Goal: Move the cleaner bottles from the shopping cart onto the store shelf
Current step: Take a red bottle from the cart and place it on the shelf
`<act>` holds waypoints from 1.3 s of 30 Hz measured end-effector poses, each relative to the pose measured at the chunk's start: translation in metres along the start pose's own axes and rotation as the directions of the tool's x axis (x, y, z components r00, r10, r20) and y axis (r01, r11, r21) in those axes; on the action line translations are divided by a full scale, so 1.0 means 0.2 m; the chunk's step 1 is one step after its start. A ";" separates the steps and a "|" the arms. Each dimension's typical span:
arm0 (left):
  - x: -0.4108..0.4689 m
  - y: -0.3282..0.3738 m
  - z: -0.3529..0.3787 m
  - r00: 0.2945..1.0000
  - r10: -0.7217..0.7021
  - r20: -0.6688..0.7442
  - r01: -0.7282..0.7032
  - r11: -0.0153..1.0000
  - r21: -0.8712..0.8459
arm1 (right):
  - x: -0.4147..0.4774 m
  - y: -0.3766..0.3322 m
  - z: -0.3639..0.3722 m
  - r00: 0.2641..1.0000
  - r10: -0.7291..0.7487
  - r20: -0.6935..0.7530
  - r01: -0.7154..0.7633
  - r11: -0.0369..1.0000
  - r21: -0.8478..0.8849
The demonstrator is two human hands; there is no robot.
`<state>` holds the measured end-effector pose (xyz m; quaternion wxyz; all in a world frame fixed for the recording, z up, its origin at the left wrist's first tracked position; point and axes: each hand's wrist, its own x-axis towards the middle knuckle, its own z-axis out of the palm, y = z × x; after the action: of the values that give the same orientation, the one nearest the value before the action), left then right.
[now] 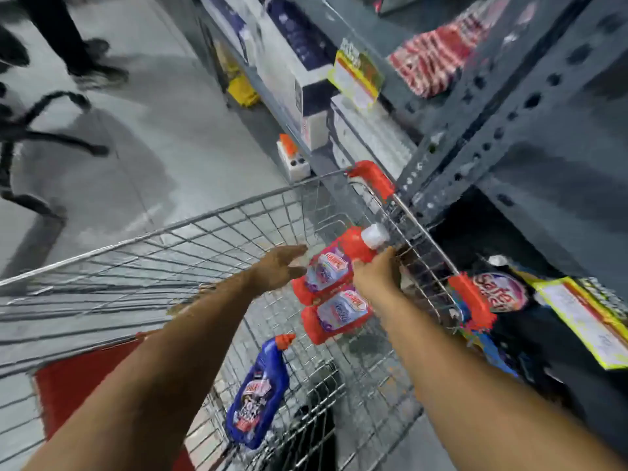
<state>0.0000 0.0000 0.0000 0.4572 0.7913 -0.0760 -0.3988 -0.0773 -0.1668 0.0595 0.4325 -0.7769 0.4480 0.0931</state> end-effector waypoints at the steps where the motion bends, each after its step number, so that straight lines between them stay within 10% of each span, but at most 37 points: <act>1: 0.05 0.00 0.00 1.000 -0.003 0.010 0.003 1.000 0.021 | 0.03 -0.01 0.01 0.999 0.032 0.017 -0.032 0.999 -0.012; 12: 0.25 0.05 0.04 0.972 0.052 0.228 -0.062 0.997 0.040 | 0.18 0.06 0.02 0.995 -0.082 0.055 0.081 0.997 0.015; 21: -0.14 0.24 -0.06 0.982 0.186 0.021 -0.180 0.970 -0.162 | -0.09 -0.06 -0.26 0.862 -0.490 0.129 0.472 0.869 0.150; 39: -1.28 1.30 0.95 0.742 0.666 0.078 -0.639 0.737 -0.221 | -1.04 0.42 -1.70 0.668 -0.633 -0.390 0.706 0.374 0.602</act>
<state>-0.2414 -0.1511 0.2976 0.6305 0.6366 -0.3472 -0.2770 -0.3461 -0.3141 0.3283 0.6749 -0.6613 0.1127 -0.3075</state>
